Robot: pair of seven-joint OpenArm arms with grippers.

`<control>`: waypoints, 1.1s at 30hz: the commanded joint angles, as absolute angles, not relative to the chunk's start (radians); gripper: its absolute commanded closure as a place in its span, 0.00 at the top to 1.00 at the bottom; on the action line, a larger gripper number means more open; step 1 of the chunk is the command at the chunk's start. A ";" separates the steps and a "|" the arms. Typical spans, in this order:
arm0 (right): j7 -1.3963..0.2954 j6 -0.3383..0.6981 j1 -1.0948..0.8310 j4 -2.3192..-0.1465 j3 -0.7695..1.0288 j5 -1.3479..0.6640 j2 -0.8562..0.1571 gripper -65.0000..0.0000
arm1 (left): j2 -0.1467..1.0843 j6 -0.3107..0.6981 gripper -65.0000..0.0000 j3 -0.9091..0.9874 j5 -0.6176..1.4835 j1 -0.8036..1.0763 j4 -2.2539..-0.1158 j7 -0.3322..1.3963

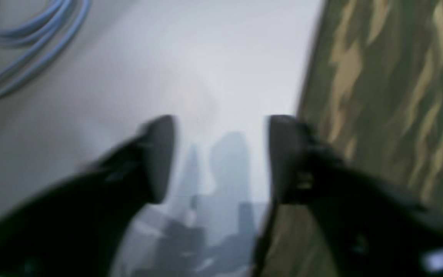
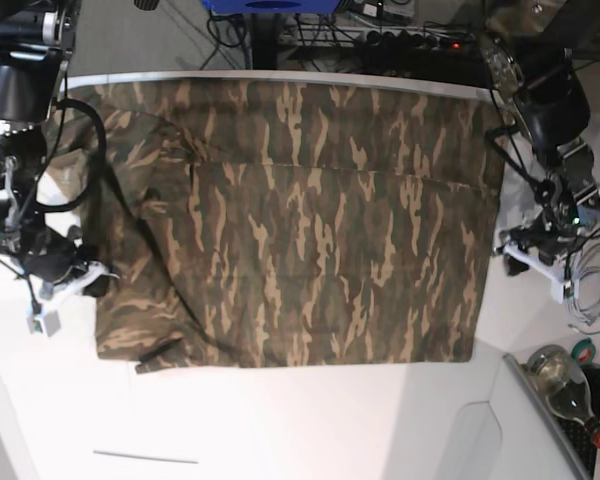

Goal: Layout the t-shirt on the table in an organized manner, then fold the t-shirt properly
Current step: 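Grasp the shirt's side edges at mid-length with both grippers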

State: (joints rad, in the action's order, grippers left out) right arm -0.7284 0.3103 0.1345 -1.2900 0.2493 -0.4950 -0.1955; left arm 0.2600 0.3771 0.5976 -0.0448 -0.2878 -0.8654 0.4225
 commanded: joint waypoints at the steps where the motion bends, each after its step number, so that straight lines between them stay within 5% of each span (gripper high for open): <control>1: -0.716 0.317 0.153 -1.322 0.246 -0.512 -0.203 0.00 | 0.275 0.378 0.72 0.599 -0.036 -0.328 -0.855 0.403; 4: -0.716 0.318 0.143 -1.328 0.246 -0.512 -0.203 0.00 | 0.271 0.378 0.81 0.599 -0.036 -0.378 -0.768 0.403; 18: -0.711 0.318 0.140 -1.328 0.248 -0.512 -0.206 0.00 | 0.228 0.375 0.80 0.421 -0.035 -0.424 -0.561 0.394; 21: -0.710 0.318 0.139 -1.328 0.251 -0.512 -0.206 0.00 | 0.223 0.372 0.64 0.421 -0.035 -0.415 -0.556 0.335; 26: -0.710 0.318 0.137 -1.322 0.248 -0.510 -0.209 0.00 | 0.220 0.372 0.00 0.414 -0.035 -0.403 -0.564 0.315; 33: -0.707 0.318 0.125 -1.322 0.246 -0.510 -0.206 0.00 | 0.197 0.372 0.00 0.417 -0.036 -0.361 -0.773 0.395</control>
State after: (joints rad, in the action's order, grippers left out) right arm -0.7273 0.3107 0.1028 -1.3071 0.2436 -0.4953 -0.1932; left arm 0.1829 0.3668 0.4152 -0.0456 -0.3412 -0.7639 0.4164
